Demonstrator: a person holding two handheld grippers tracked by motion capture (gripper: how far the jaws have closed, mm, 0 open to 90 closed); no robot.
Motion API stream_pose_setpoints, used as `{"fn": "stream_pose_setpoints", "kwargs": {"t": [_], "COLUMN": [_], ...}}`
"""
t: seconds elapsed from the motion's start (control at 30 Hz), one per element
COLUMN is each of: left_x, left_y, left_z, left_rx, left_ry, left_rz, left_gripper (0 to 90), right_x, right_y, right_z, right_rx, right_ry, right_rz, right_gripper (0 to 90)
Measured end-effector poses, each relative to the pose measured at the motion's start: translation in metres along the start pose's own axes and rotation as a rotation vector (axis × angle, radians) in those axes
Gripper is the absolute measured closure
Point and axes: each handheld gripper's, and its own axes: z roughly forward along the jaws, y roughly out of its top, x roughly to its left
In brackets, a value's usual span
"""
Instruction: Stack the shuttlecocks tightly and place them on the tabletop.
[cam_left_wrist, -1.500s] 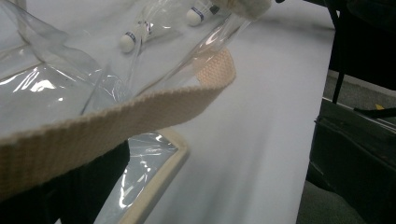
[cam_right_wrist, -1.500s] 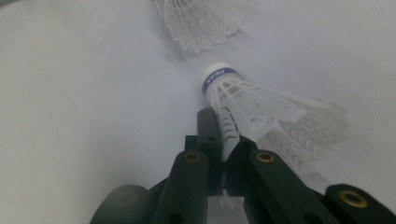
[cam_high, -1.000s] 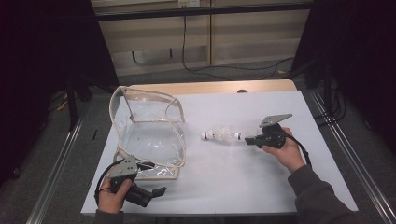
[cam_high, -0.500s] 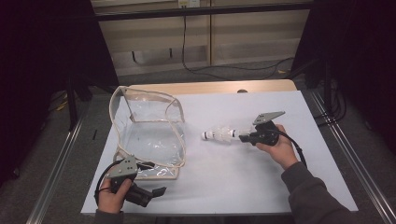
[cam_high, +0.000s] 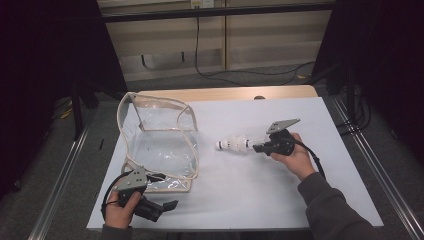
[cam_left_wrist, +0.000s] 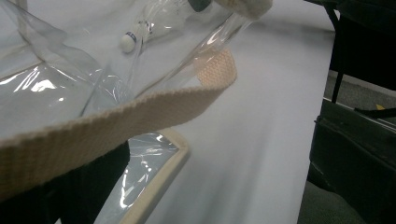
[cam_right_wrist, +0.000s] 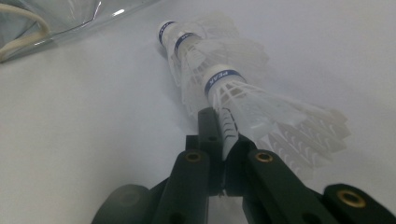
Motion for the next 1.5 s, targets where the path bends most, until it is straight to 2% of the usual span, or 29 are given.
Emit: {"fn": "stream_pose_setpoints", "kwargs": {"t": [0.4,1.5], "left_x": [0.0,0.0], "left_y": [0.0,0.0], "left_z": [0.0,0.0], "left_rx": [0.002,-0.006], "left_ry": [0.002,0.002], "left_rz": [0.004,0.0], "left_gripper": [5.0,4.9], "right_x": [0.003,0.003], "right_y": [0.005,0.006], "right_z": [0.008,0.018], "right_rx": [0.003,-0.018], "right_ry": [0.009,0.03], "right_rz": [-0.014,-0.001], "right_gripper": [89.1,89.2]}}
